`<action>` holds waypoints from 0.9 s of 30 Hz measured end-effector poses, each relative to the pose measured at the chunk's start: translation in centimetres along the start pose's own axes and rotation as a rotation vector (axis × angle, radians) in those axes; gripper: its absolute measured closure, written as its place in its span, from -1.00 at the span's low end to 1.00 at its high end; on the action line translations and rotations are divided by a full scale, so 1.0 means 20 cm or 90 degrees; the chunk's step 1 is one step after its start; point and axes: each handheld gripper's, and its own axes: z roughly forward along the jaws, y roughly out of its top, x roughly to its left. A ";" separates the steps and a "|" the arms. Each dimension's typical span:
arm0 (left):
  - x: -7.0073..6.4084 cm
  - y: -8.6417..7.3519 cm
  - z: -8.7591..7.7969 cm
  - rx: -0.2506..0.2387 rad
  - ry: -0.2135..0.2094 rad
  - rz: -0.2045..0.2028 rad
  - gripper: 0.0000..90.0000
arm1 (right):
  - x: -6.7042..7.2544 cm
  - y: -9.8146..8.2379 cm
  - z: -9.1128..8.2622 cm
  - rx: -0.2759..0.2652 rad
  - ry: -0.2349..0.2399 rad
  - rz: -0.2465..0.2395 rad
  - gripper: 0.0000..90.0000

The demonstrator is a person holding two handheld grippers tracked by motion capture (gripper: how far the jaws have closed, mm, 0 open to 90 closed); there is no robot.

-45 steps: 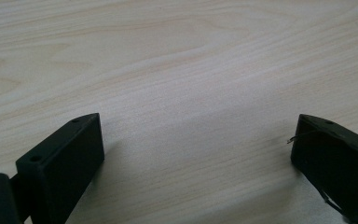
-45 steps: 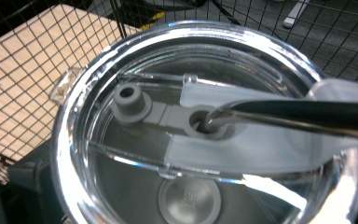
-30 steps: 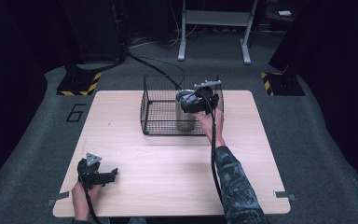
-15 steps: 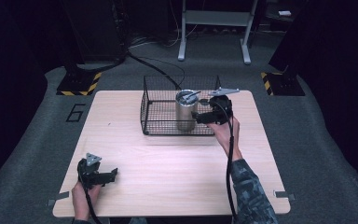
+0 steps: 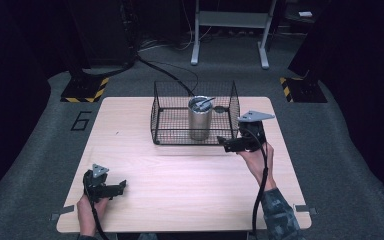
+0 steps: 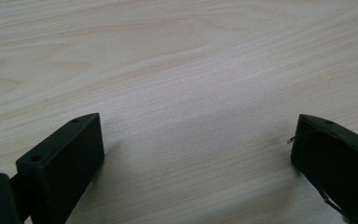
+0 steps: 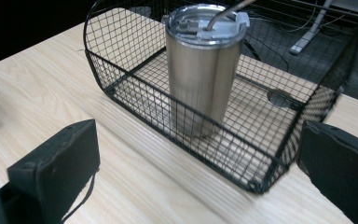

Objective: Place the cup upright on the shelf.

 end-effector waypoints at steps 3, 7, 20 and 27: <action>0.00 0.00 0.00 0.000 0.000 0.000 -0.95 | -0.01 -0.08 -0.06 0.000 -0.007 -0.003 -1.00; 0.00 0.00 0.00 0.000 0.000 0.000 -0.95 | -0.03 -0.23 -0.13 0.007 -0.028 0.009 -1.00; 0.00 0.00 0.00 0.000 0.000 0.000 -0.95 | -0.17 -0.70 -0.24 0.066 -0.109 0.081 -1.00; 0.00 0.00 0.00 0.000 0.000 0.000 -0.95 | -0.25 -0.98 -0.17 0.132 -0.136 0.122 -1.00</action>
